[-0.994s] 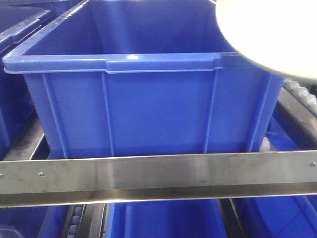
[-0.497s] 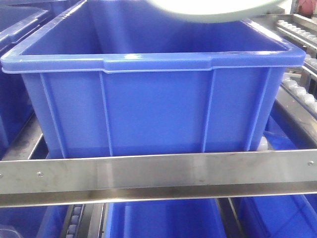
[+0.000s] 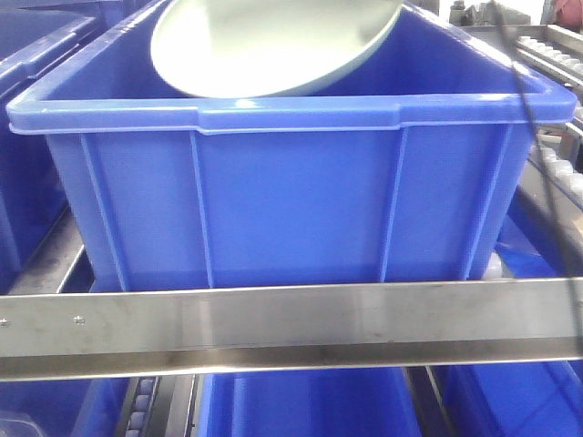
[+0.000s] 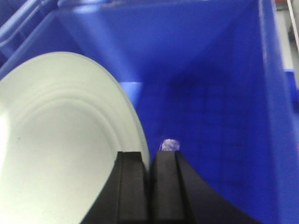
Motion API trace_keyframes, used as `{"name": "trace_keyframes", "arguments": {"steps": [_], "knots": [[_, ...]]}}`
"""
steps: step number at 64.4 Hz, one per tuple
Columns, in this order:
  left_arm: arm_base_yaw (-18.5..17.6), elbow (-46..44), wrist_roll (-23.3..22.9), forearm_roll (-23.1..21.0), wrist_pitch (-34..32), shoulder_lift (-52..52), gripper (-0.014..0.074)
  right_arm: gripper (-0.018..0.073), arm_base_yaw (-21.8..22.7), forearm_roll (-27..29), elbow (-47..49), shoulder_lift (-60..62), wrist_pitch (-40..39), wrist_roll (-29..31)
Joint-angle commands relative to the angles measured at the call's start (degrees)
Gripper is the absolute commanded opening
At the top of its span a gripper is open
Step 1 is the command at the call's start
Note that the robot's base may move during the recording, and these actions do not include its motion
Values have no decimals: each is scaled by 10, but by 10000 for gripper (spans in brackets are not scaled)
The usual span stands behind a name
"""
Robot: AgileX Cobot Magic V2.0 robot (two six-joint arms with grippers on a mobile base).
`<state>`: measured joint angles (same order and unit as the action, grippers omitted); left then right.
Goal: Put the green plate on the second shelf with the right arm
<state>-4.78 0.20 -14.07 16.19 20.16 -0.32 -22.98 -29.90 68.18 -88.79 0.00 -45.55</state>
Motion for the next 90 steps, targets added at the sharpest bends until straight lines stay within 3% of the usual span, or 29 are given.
{"name": "trace_keyframes", "arguments": {"steps": [1,10,22,30,40,44,67,90], "knots": [[-4,24,-3,1,-33,-13,125,228,-1,-6,27,27,-57,-2],[-4,24,-3,1,-33,-13,125,409,-1,-15,27,29,-56,-2],[-4,24,-3,1,-33,-13,125,411,-1,-35,11,66,-30,-2],[-4,24,-3,1,-33,-13,125,322,0,-43,-36,122,-30,-2],[-4,24,-3,1,-33,-13,125,32,8,-43,-121,217,-31,-1],[-4,24,-3,1,-33,-13,125,64,19,-43,-161,253,-32,-1],[-4,24,-3,1,-33,-13,125,53,113,-43,-359,477,-29,-1],[-4,24,-3,1,-33,-13,125,53,115,-43,-400,527,-26,-2]]}}
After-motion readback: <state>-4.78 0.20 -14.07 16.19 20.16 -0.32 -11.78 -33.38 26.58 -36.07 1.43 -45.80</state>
